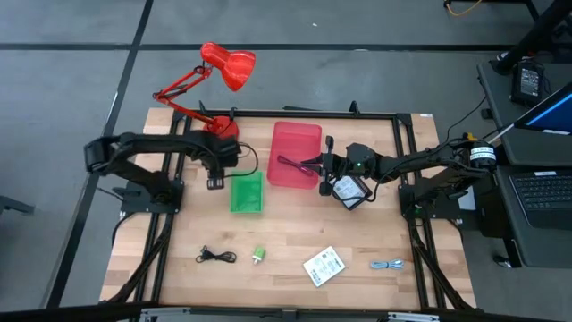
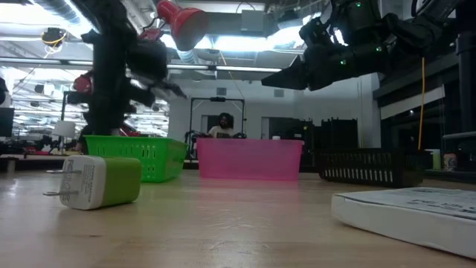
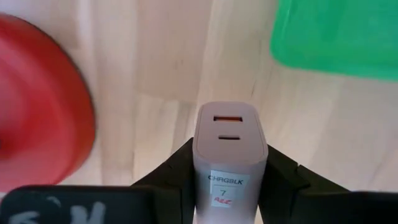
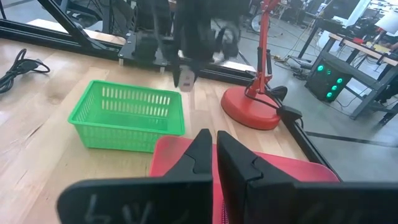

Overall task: Pick and place items into bin
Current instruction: Put the white charger adapter into the green bin

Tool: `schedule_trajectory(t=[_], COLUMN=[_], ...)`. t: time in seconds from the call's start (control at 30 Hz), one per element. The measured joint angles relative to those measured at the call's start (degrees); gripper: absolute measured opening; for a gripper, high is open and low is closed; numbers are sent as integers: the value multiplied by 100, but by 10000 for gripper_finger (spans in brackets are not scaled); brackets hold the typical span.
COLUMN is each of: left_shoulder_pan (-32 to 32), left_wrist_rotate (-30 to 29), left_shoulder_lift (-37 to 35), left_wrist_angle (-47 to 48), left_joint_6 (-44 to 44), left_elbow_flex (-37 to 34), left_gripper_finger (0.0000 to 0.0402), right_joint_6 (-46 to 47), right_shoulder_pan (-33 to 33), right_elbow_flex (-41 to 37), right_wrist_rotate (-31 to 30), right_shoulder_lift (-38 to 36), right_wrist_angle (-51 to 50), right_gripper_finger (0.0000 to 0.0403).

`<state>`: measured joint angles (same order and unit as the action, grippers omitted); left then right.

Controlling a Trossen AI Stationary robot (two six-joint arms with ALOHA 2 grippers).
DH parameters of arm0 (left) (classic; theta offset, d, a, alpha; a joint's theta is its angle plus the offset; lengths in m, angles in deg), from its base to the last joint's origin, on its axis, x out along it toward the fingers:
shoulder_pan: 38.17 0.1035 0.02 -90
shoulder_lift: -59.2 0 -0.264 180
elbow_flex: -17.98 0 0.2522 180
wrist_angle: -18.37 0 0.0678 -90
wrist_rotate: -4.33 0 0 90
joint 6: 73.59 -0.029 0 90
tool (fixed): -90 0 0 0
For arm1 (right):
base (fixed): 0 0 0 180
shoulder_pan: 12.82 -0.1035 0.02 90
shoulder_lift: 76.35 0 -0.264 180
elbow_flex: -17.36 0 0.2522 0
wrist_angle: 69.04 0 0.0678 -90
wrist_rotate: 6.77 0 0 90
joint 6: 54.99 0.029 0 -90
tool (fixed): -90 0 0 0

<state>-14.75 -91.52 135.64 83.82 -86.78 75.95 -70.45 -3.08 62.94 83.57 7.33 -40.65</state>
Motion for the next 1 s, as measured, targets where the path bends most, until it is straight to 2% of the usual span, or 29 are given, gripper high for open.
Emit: schedule_trajectory(t=[0.47,0.6,1.0], left_shoulder_pan=[-49,-245,-1025], left_wrist_rotate=[1022,1103,931], left_shoulder_lift=[-2250,-2736,-3276], left_wrist_angle=[-486,-805,-1628], left_joint_6=[647,771,581], left_elbow_flex=[7,7,-252], left_gripper_finger=[112,112,112], right_joint_6=[2,2,26], right_shoulder_pan=[0,0,-2], right_elbow_flex=[0,0,0], right_wrist_rotate=[-2,-1,0], right_shoulder_lift=[0,0,2], right_wrist_angle=[2,2,70], right_gripper_finger=[7,7,7])
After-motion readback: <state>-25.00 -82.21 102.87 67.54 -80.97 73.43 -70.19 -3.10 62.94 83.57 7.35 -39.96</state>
